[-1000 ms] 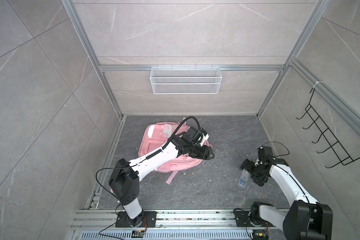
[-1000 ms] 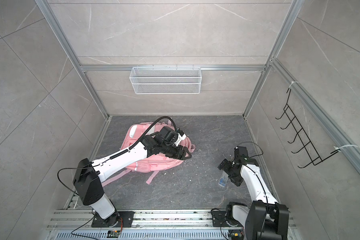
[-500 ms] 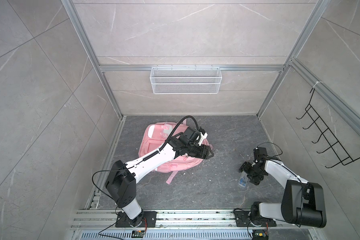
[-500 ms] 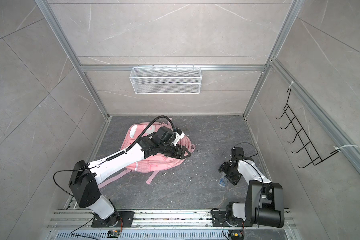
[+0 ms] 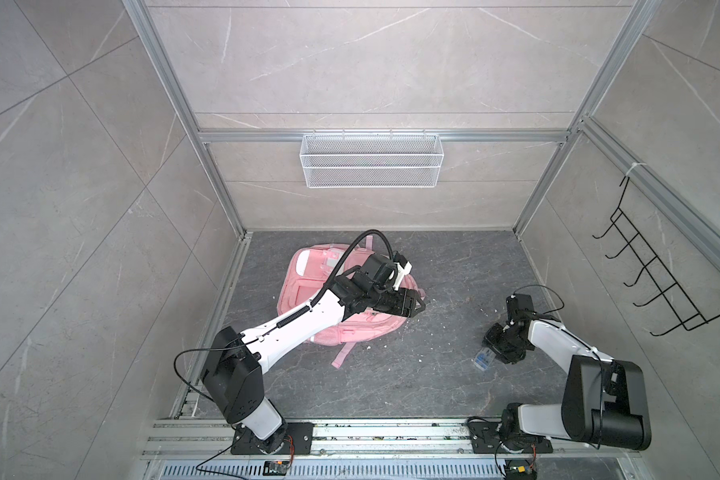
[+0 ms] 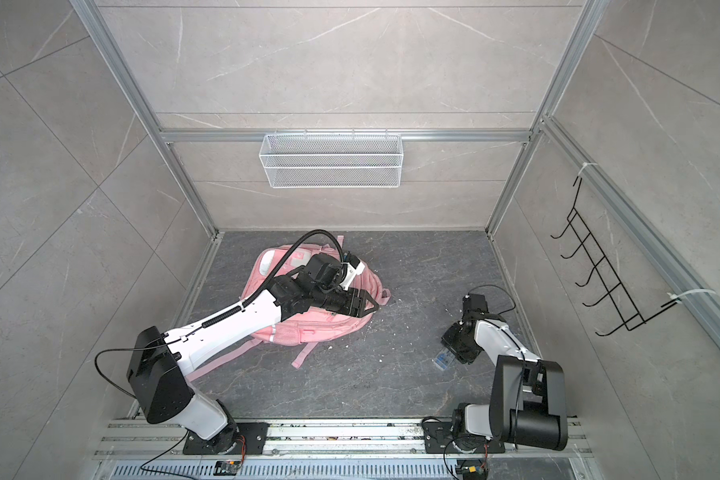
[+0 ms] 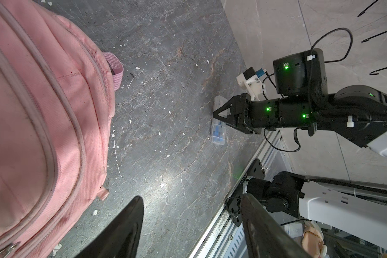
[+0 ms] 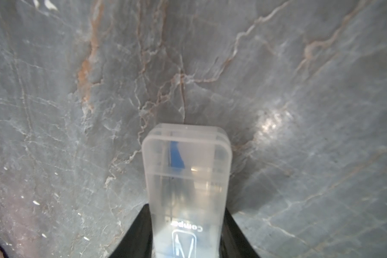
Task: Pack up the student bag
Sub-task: 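Lift the pencil case and bring it toward the left gripper at the bag, then hold the pencil case upright above the bag with the right gripper while left steadies it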
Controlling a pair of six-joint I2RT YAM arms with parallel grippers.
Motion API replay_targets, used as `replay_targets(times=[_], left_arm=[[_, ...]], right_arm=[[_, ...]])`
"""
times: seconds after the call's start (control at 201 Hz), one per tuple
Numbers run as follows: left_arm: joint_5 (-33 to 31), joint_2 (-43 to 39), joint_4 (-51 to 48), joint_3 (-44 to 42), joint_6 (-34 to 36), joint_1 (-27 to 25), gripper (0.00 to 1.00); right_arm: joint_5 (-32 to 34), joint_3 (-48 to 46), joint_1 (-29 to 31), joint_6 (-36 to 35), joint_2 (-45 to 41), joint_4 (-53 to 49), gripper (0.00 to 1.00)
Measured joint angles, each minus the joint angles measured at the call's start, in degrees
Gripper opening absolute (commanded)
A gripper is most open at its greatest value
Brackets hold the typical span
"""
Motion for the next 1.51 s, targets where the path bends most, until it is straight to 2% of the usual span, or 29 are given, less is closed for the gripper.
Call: replay_targets(times=[0.189,0.269,0.598,0.907,1.111,1.295,1.415,1.514], left_arm=[[2.34,0.17,-0.52,0.83,-0.07,0.0,0.87],[3.76,1.2,-1.07,3.3,0.02,0.0,0.89],[8.07,3.72,0.66,5.81,-2.45,2.58,0.89],[6.62,3.63,4.68,3.23,-6.6,6.36,0.8],[4.46,3.58,5.16,1.4,-7.78,6.36,0.67],[3.43,3.56,5.99,-0.42,-8.74,6.49,0.37],[3.56,3.56,7.54,-1.68,-9.57,6.91,0.28],[4.09,3.45,8.33,-1.88,-10.08,7.08,0.15]], right_arm=[[-5.07,-0.24,0.94,0.57,-2.91,1.95,0.13],[-7.06,2.03,3.28,1.86,-4.83,1.9,0.13],[-10.38,23.74,18.91,9.46,-2.8,9.27,0.12],[-11.21,26.34,28.68,18.21,3.1,16.28,0.12],[-11.41,28.09,32.28,20.52,4.79,19.15,0.12],[-11.39,28.24,32.68,21.31,4.81,20.15,0.12],[-11.39,28.24,32.76,21.33,4.85,20.63,0.12],[-11.37,28.24,32.87,21.35,5.14,21.05,0.13]])
